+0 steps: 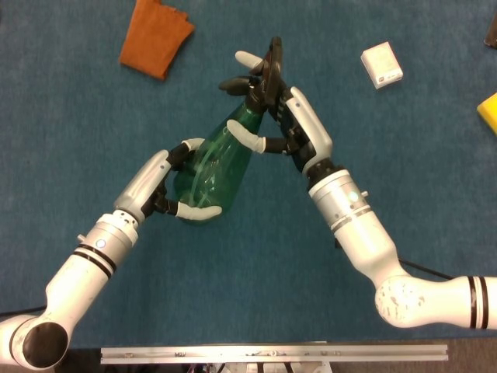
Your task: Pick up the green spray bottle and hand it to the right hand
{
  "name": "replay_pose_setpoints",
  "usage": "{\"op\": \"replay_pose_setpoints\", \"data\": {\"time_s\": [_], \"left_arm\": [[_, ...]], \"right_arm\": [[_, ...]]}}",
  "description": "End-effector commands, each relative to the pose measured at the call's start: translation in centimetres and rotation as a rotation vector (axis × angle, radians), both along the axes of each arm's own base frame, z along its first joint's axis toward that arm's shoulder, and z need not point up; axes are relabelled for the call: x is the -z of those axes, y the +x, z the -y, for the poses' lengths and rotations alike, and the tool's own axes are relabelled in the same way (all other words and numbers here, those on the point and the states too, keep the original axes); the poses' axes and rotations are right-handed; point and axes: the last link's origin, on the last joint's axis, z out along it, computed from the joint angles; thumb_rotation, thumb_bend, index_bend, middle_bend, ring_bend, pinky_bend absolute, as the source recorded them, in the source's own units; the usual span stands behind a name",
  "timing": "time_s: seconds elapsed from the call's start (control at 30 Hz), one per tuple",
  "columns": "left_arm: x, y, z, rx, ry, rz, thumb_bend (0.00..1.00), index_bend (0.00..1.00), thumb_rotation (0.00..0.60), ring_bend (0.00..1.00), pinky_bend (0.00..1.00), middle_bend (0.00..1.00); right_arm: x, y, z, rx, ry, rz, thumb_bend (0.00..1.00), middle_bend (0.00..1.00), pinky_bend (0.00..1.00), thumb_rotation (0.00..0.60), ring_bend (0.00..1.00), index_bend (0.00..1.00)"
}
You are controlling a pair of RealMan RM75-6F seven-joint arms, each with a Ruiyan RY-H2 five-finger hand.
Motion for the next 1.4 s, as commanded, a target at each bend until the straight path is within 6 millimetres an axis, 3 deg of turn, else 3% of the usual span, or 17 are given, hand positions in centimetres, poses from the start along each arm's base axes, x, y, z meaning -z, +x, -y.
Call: {"op": "replay_pose_setpoints", "data": {"time_s": [0.03,0.23,0.43,0.63,0.73,0.87,1.4], "left_arm": [[0.0,0.0,-0.1,-0.001,0.0,0.0,0.22,0.25,0.6,0.27,0.63,0.3],[0.1,0.0,-0.2,-0.001,-0.01,0.007,0.22,0.14,0.6,0.18,0.58,0.2],[0.1,0.0,-0.5,0.001,-0.009,0.011,0.2,0.03,0.6,0.04,0.39,0.08],[-0.3,-0.2,-0.7,0.01,0.014,0.004,0.17,0.0,0.6,0.0,0.24,0.0],[-0.5,-0.2,-0.9,0.012,0.027,-0.001,0.17,0.0,0.595,0.0,0.21,0.0],[-1.0,-0.3,-1.0,0.039,0.053,-0.027,0.16,0.0,0.539,0.0,0.18,0.0],[-3.9,-1.3,-1.9,0.069,0.135,-0.113,0.15,0.0,0.521,0.0,0.18,0.0]], "right_arm": [[-0.1,0.0,0.1,0.004,-0.002,0.002,0.65,0.34,0.11,0.6,0.25,0.58],[-0.2,-0.2,0.2,0.008,-0.002,0.005,0.66,0.35,0.14,0.6,0.26,0.59],[-0.2,-0.2,0.4,0.011,-0.002,0.004,0.68,0.37,0.17,0.6,0.29,0.61],[-0.4,-0.4,0.6,0.012,0.0,0.001,0.69,0.37,0.2,0.6,0.31,0.62],[-0.5,-0.5,0.7,0.004,-0.002,-0.01,0.69,0.38,0.21,0.6,0.32,0.62],[-1.0,-0.7,0.9,-0.001,-0.01,-0.016,0.69,0.38,0.21,0.6,0.33,0.62],[-2.4,-1.8,1.3,-0.024,-0.019,-0.06,0.69,0.4,0.25,0.6,0.36,0.63]]}}
